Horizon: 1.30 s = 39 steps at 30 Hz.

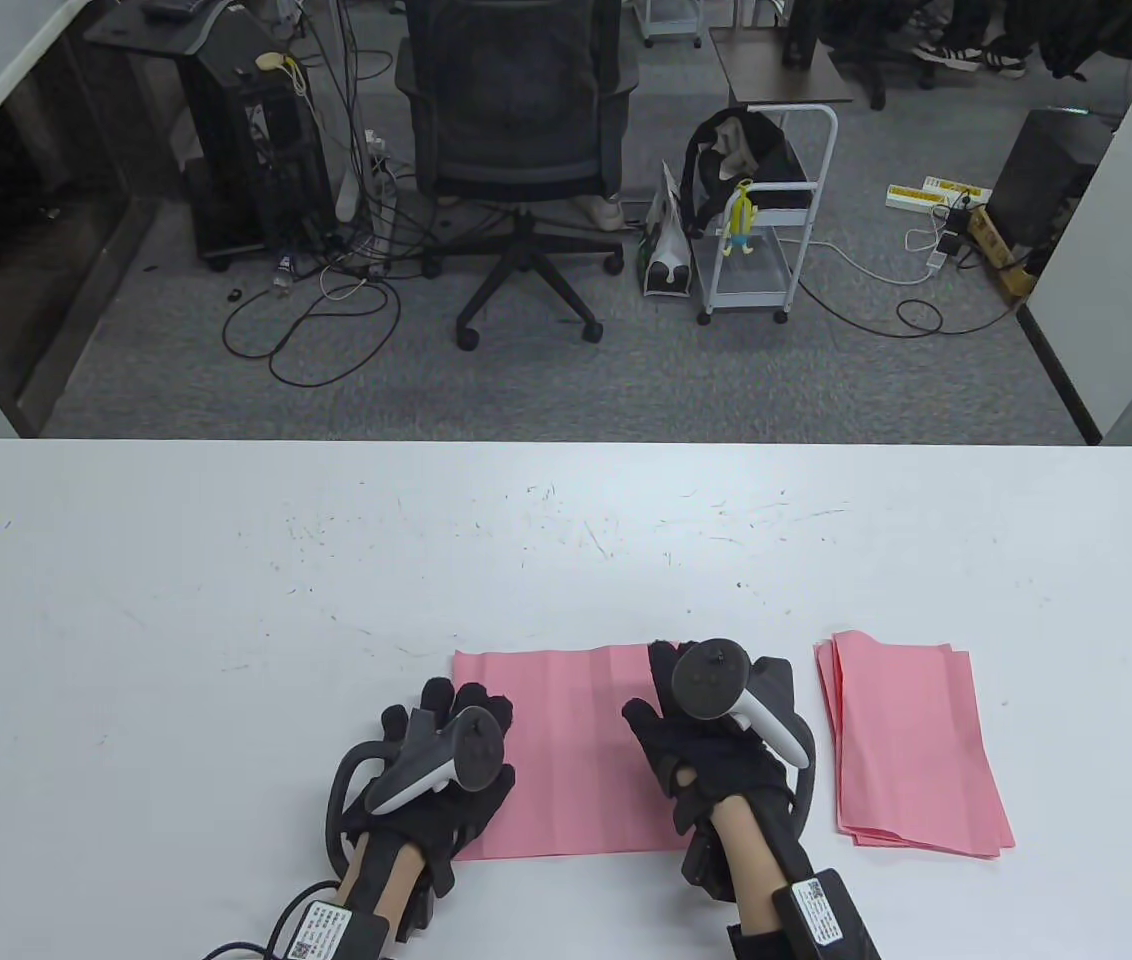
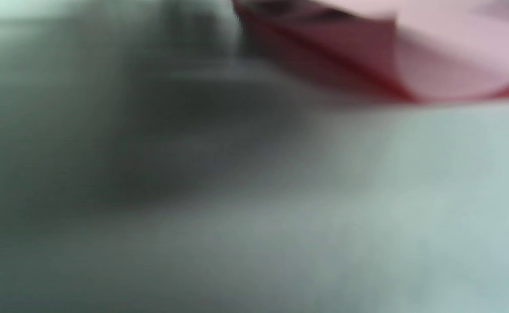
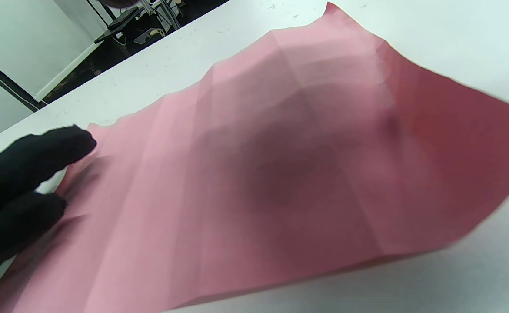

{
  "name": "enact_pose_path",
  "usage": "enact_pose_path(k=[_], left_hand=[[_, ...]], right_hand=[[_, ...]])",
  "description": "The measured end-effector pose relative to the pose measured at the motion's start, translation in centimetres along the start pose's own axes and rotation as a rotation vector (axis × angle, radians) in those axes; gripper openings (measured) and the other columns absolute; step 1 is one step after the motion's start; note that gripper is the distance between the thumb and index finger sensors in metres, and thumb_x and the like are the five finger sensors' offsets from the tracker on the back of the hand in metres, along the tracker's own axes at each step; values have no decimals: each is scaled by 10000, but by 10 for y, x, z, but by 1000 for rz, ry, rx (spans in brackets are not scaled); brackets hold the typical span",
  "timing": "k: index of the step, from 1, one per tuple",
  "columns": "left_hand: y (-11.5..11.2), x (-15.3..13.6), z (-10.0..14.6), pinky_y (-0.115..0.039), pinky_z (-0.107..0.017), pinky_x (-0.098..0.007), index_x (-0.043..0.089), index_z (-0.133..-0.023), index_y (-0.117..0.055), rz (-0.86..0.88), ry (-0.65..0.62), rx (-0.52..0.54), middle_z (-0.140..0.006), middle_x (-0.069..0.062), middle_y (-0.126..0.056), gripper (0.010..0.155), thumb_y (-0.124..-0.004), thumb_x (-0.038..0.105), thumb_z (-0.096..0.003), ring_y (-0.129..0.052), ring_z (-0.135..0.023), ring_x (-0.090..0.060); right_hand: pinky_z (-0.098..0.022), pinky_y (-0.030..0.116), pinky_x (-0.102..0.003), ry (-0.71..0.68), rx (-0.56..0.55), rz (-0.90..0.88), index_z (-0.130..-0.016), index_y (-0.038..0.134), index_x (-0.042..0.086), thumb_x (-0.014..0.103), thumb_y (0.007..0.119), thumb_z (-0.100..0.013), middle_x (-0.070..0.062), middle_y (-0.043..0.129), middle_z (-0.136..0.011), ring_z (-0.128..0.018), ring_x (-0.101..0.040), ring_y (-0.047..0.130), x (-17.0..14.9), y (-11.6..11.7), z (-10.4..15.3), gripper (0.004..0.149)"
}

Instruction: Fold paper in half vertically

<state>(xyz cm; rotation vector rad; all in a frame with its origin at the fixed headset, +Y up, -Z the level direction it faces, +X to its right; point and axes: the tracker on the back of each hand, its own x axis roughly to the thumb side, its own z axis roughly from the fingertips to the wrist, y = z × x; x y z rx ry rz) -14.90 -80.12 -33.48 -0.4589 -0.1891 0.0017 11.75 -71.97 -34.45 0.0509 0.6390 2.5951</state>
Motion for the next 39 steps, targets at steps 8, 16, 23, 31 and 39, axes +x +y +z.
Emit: enact_pose_path(k=[8, 16, 23, 31, 39], left_hand=[[-15, -4, -5, -108, -804, -653, 412, -1140, -60, 60, -23, -127, -1237, 90, 39, 721, -398, 626, -540, 32, -1138, -346], [-14, -4, -4, -79, -797, -657, 404, -1133, -19, 57, -27, -141, -1227, 85, 76, 727, -375, 625, -539, 67, -1127, -351], [-14, -5, -4, -59, -785, -654, 404, -1131, -14, 75, -36, -150, -1219, 88, 88, 727, -376, 625, -540, 85, -1116, -345], [-14, -5, -4, -45, -781, -649, 410, -1128, -11, 87, -39, -156, -1214, 97, 94, 726, -378, 627, -540, 96, -1111, -336], [-14, -5, -4, -41, -780, -648, 410, -1127, -9, 88, -40, -157, -1213, 98, 99, 726, -376, 627, -539, 100, -1109, -335]], right_hand=[[-753, 314, -631, 23, 7, 6, -1087, 282, 282, 522, 637, -508, -90, 229, -1162, -1051, -448, 205, -4, 3, -4, 720], [-760, 331, -622, 72, -47, -80, -1087, 235, 278, 531, 628, -515, -91, 238, -1167, -1059, -443, 230, -18, -9, -7, 738], [-775, 326, -610, 273, -6, -95, -1082, 178, 289, 549, 630, -517, -66, 205, -1170, -1069, -431, 219, -38, -14, -41, 769], [-778, 321, -595, 439, 55, -33, -1073, 165, 279, 541, 667, -508, -67, 197, -1159, -1068, -411, 229, -56, -4, -75, 799], [-779, 307, -562, 493, 35, 24, -1077, 255, 256, 501, 708, -499, -47, 185, -1147, -1063, -361, 214, -60, 1, -80, 774]])
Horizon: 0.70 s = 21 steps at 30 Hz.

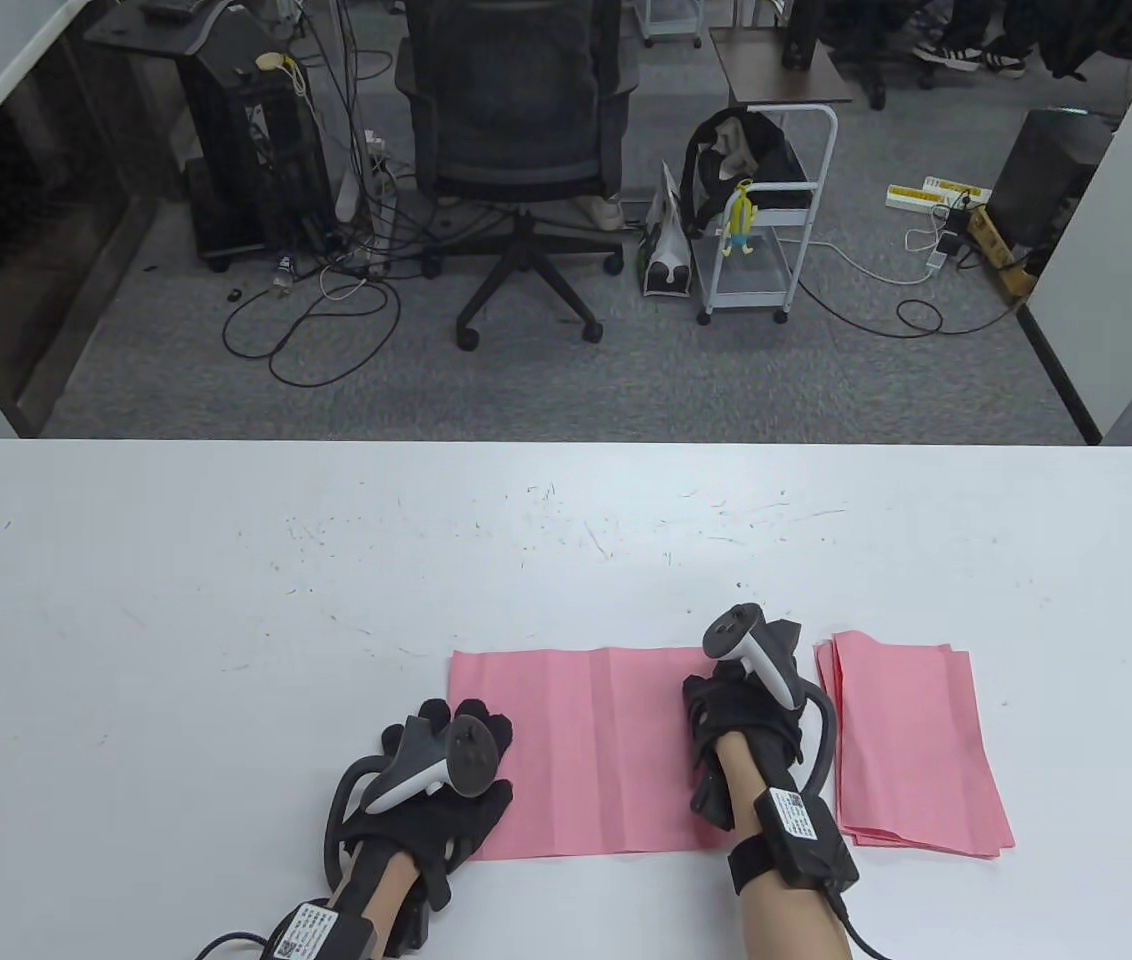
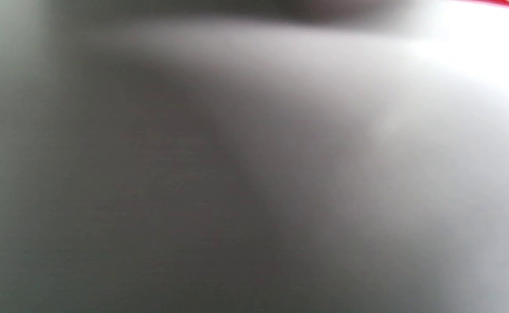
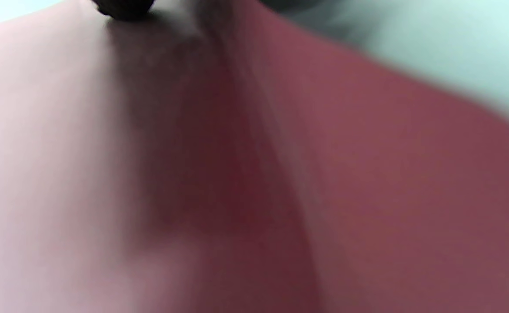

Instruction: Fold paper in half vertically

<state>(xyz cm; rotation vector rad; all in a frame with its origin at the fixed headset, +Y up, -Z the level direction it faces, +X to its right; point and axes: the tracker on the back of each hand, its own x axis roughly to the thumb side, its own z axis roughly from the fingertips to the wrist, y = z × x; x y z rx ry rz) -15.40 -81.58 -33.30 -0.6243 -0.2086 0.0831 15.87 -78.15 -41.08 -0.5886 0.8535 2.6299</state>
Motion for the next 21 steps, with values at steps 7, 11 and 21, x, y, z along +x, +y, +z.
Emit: enact_pose_path(k=[7, 11, 21], left_hand=[[0, 0, 0, -40, -780, -647, 411, -1126, -6, 0, 0, -1, -1212, 99, 100, 726, -375, 626, -539, 102, -1109, -335], [0, 0, 0, -38, -780, -647, 412, -1126, -6, 0, 0, -1, -1212, 99, 101, 725, -375, 627, -540, 102, -1109, -334], [0, 0, 0, -35, -778, -644, 416, -1125, -7, 3, -1, -1, -1211, 103, 100, 724, -378, 628, -540, 104, -1107, -329]], right_hand=[[-780, 374, -558, 1, -69, 13, -916, 551, 296, 508, 744, -473, -24, 284, -1146, -1069, -356, 302, -1, 0, 2, 527], [-782, 361, -548, 1, -51, -6, -872, 589, 319, 515, 745, -477, 4, 281, -1143, -1069, -332, 294, -4, -1, -1, 469], [-752, 311, -598, -338, 280, -553, -998, 592, 216, 522, 646, -513, -94, 458, -1136, -1056, -419, 310, -35, -24, 6, 576]])
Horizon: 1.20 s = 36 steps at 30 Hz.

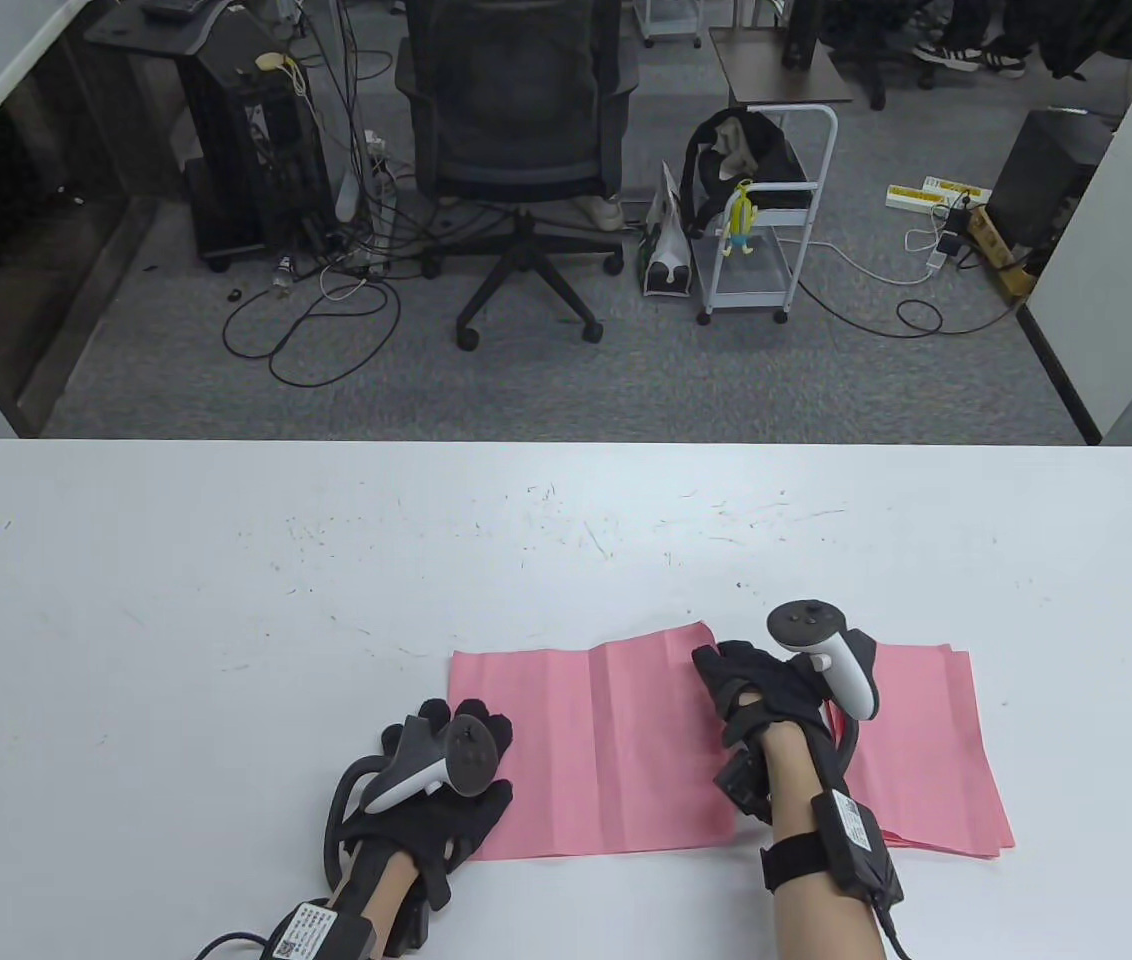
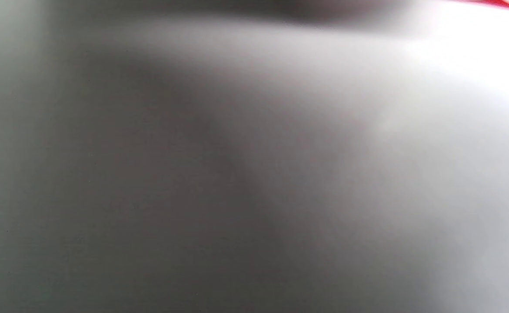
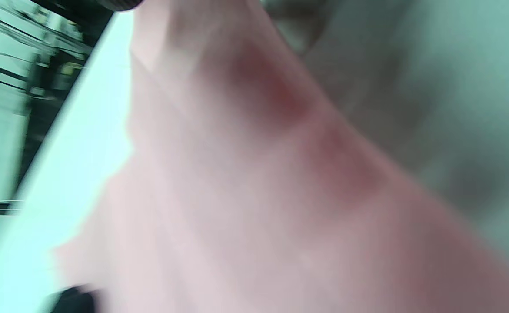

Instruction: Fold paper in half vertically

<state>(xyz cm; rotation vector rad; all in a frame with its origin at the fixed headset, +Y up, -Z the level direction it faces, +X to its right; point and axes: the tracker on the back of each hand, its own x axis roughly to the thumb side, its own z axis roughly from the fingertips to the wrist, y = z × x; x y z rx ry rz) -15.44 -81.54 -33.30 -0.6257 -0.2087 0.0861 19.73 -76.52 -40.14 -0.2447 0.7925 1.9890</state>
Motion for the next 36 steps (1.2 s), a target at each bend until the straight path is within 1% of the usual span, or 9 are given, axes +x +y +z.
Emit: enact_pose_path(k=[2, 6, 12, 17, 23, 25, 29, 33, 36], left_hand=[[0, 0, 0, -32, -778, -643, 415, -1125, -9, 0, 0, 0, -1210, 105, 100, 723, -378, 628, -541, 106, -1107, -327], [0, 0, 0, -34, -778, -642, 417, -1124, -9, 6, -1, -1, -1210, 105, 100, 723, -378, 629, -540, 105, -1106, -327], [0, 0, 0, -32, -778, -642, 415, -1126, -9, 6, -1, -1, -1210, 103, 101, 724, -377, 629, -541, 105, -1107, -326], [0, -1, 0, -29, -777, -641, 416, -1126, -7, 8, -1, -3, -1210, 104, 104, 724, -377, 629, -541, 109, -1106, -325], [0, 0, 0, -25, -777, -640, 417, -1125, -3, 9, -2, -4, -1209, 105, 107, 724, -374, 629, -541, 113, -1105, -325], [0, -1, 0, -26, -777, -640, 417, -1125, -5, 10, -2, -4, -1209, 108, 105, 724, -376, 629, -541, 114, -1105, -324], [0, -1, 0, -24, -776, -640, 417, -1125, -3, 11, -2, -5, -1208, 107, 106, 723, -375, 629, -541, 115, -1104, -324], [1, -1, 0, -25, -775, -640, 418, -1124, -5, 11, -2, -5, -1208, 109, 106, 723, -375, 629, -541, 113, -1104, -323], [1, -1, 0, -24, -776, -639, 417, -1124, -3, 10, -1, -5, -1208, 107, 107, 723, -373, 629, -540, 114, -1104, -323]], right_hand=[[-744, 406, -609, -78, 80, -103, -1035, 548, 195, 532, 632, -515, -116, 476, -1133, -1042, -445, 410, -2, 1, 7, 626], [-744, 420, -608, -244, 179, -218, -1073, 469, 184, 533, 611, -519, -132, 438, -1142, -1039, -443, 433, 2, 14, 21, 670], [-748, 414, -611, -390, 165, -165, -1083, 436, 201, 517, 581, -527, -127, 416, -1148, -1048, -437, 409, 22, 53, 37, 656], [-760, 379, -613, -423, 208, -82, -1090, 408, 229, 535, 558, -523, -104, 387, -1162, -1067, -426, 347, 37, 86, 37, 662], [-767, 339, -614, -377, 247, 135, -1081, 469, 233, 514, 564, -529, -81, 419, -1163, -1078, -401, 295, 42, 123, 23, 626], [-772, 322, -607, -345, 178, 299, -1082, 461, 249, 506, 579, -530, -64, 410, -1168, -1083, -381, 277, 42, 132, 21, 620], [-782, 286, -591, -216, 5, 736, -1084, 330, 328, 502, 597, -521, -17, 282, -1182, -1090, -327, 208, 42, 155, 18, 647], [-779, 278, -592, -162, 17, 836, -1074, 292, 346, 504, 595, -518, -4, 213, -1174, -1084, -310, 186, 36, 168, 10, 652], [-771, 214, -573, -134, 23, 893, -1068, 281, 346, 506, 601, -515, 13, 160, -1160, -1071, -287, 130, 30, 174, 7, 658]])
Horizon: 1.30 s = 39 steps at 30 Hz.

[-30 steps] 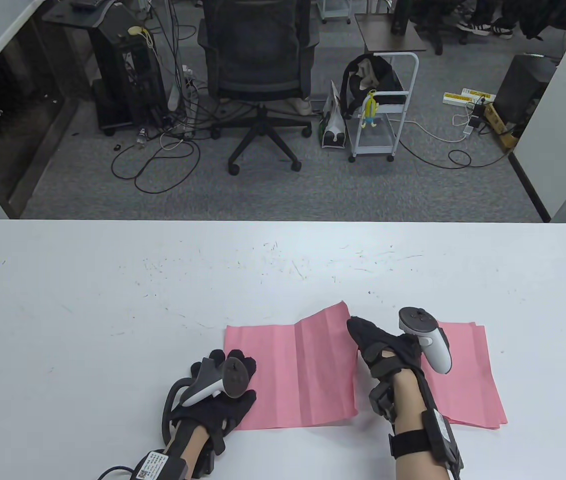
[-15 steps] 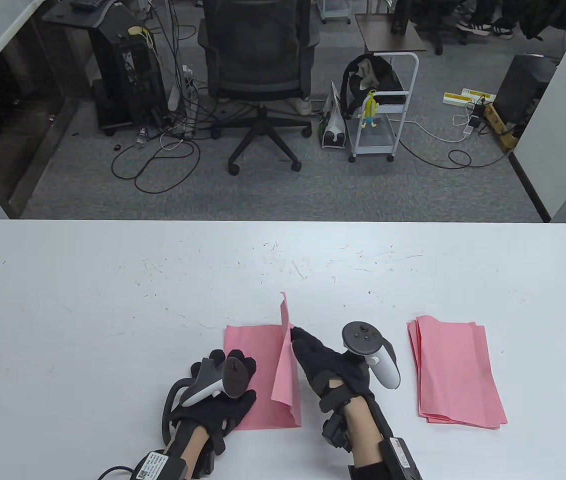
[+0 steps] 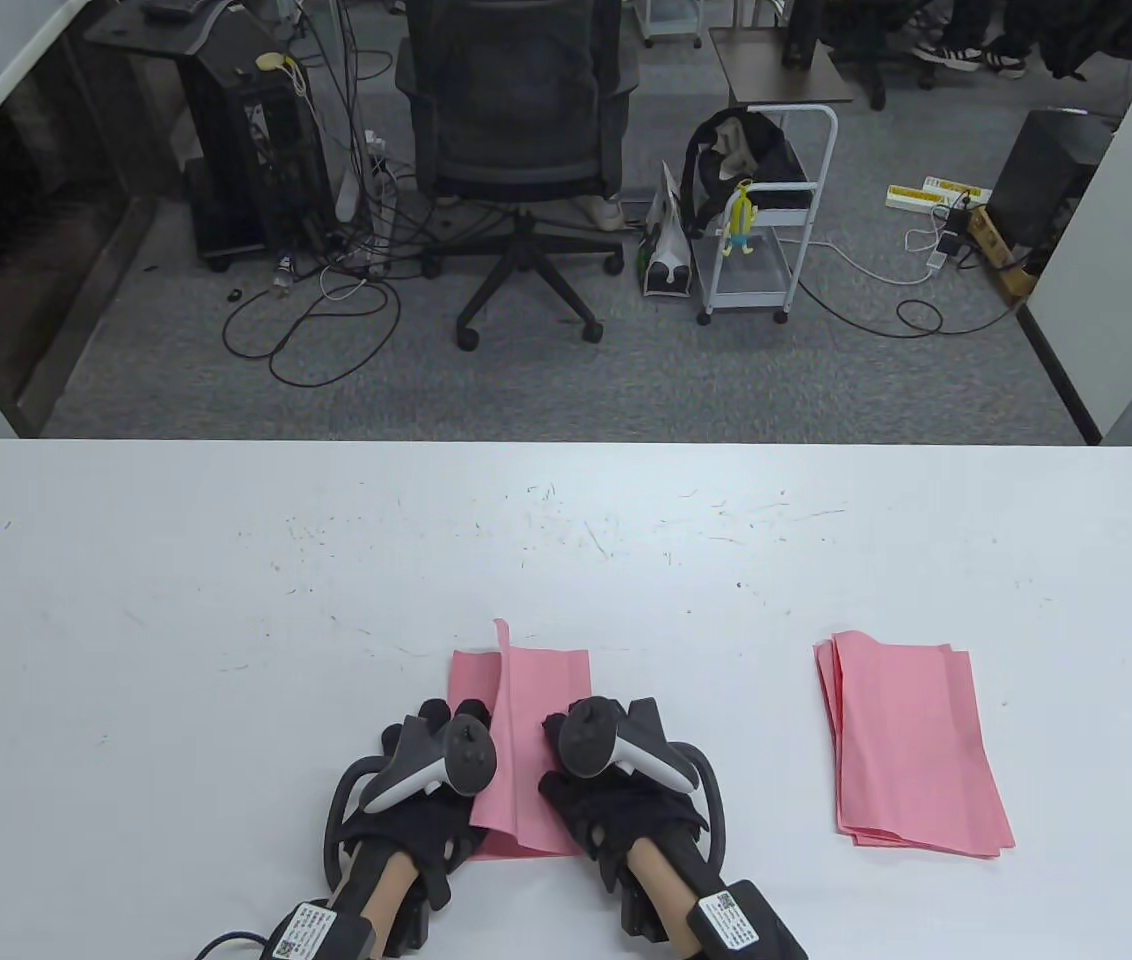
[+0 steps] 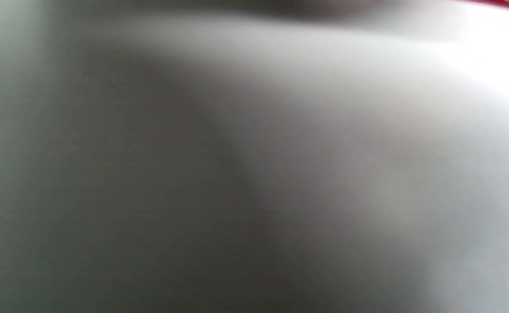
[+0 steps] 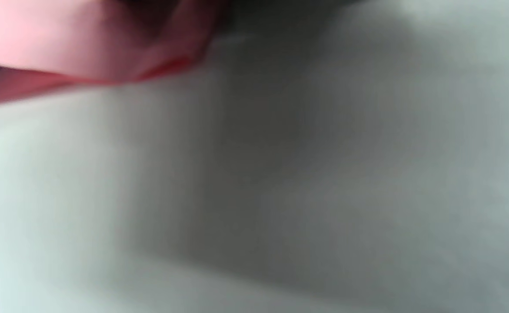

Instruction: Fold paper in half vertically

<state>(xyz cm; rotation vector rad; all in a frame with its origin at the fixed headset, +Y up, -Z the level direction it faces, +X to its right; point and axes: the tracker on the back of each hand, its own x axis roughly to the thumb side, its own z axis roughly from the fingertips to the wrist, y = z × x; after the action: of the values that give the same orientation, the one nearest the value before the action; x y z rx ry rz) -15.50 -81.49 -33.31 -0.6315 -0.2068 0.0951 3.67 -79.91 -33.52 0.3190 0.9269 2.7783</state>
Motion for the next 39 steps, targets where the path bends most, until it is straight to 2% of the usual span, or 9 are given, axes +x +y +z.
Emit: enact_pose_path(k=[3, 9, 14, 19, 21, 23, 30, 33, 39], left_hand=[[0, 0, 0, -25, -778, -636, 417, -1124, -5, -1, 2, 0, -1207, 109, 106, 723, -373, 630, -539, 114, -1105, -321], [0, 0, 0, -31, -779, -636, 419, -1123, -7, -4, 4, 2, -1208, 110, 101, 724, -375, 633, -538, 107, -1106, -319], [12, -8, 5, -142, -820, -636, 433, -1148, -128, -13, 45, 85, -1262, 108, -56, 701, -425, 613, -539, -30, -1161, -295], [32, -35, 19, -184, -825, -638, 399, -1167, -177, 108, 135, 239, -1274, 72, -131, 700, -447, 584, -549, -63, -1166, -299], [37, -38, 24, -188, -822, -641, 390, -1170, -180, 169, 123, 278, -1275, 63, -130, 705, -452, 585, -550, -65, -1164, -309], [42, -29, 30, -186, -822, -641, 389, -1171, -175, 183, 84, 299, -1274, 63, -128, 708, -454, 586, -550, -61, -1163, -310], [37, 21, 32, -168, -823, -642, 389, -1171, -138, 0, 6, 244, -1274, 69, -61, 715, -437, 591, -554, -34, -1159, -310], [28, 24, 24, -161, -819, -642, 389, -1169, -130, -20, 12, 191, -1272, 68, -57, 715, -429, 592, -552, -25, -1154, -313], [9, 9, 6, -158, -811, -643, 378, -1160, -111, -53, 90, 78, -1258, 52, -38, 714, -417, 598, -553, -15, -1139, -334]], right_hand=[[-764, 170, -566, 7, 4, 27, -1057, 229, 357, 517, 580, -512, 24, 103, -1146, -1061, -272, 83, 0, 5, -2, 668], [-766, 172, -567, 12, 12, 27, -1055, 226, 360, 518, 585, -511, 35, 102, -1145, -1063, -270, 87, 1, 5, -2, 671], [-764, 160, -564, 9, 16, 18, -1053, 221, 365, 519, 583, -511, 39, 94, -1142, -1061, -266, 77, 0, 5, -2, 670], [-763, 161, -564, 11, 19, 20, -1052, 222, 364, 519, 584, -511, 39, 95, -1141, -1060, -267, 77, 1, 4, -2, 669], [-763, 161, -565, 11, 20, 19, -1051, 220, 365, 519, 584, -510, 41, 94, -1140, -1060, -266, 77, 1, 4, -2, 670], [-763, 161, -565, 12, 19, 21, -1051, 220, 365, 519, 583, -509, 38, 94, -1140, -1060, -266, 77, 1, 4, -2, 670], [-762, 160, -564, 11, 23, 20, -1050, 219, 367, 520, 584, -509, 40, 93, -1138, -1059, -266, 76, 1, 4, -2, 671], [-762, 158, -563, 11, 23, 19, -1050, 217, 365, 520, 584, -509, 41, 91, -1138, -1058, -265, 75, 1, 4, -2, 672], [-762, 157, -562, 11, 23, 19, -1050, 216, 368, 521, 583, -508, 43, 90, -1137, -1058, -262, 73, 1, 4, -3, 671]])
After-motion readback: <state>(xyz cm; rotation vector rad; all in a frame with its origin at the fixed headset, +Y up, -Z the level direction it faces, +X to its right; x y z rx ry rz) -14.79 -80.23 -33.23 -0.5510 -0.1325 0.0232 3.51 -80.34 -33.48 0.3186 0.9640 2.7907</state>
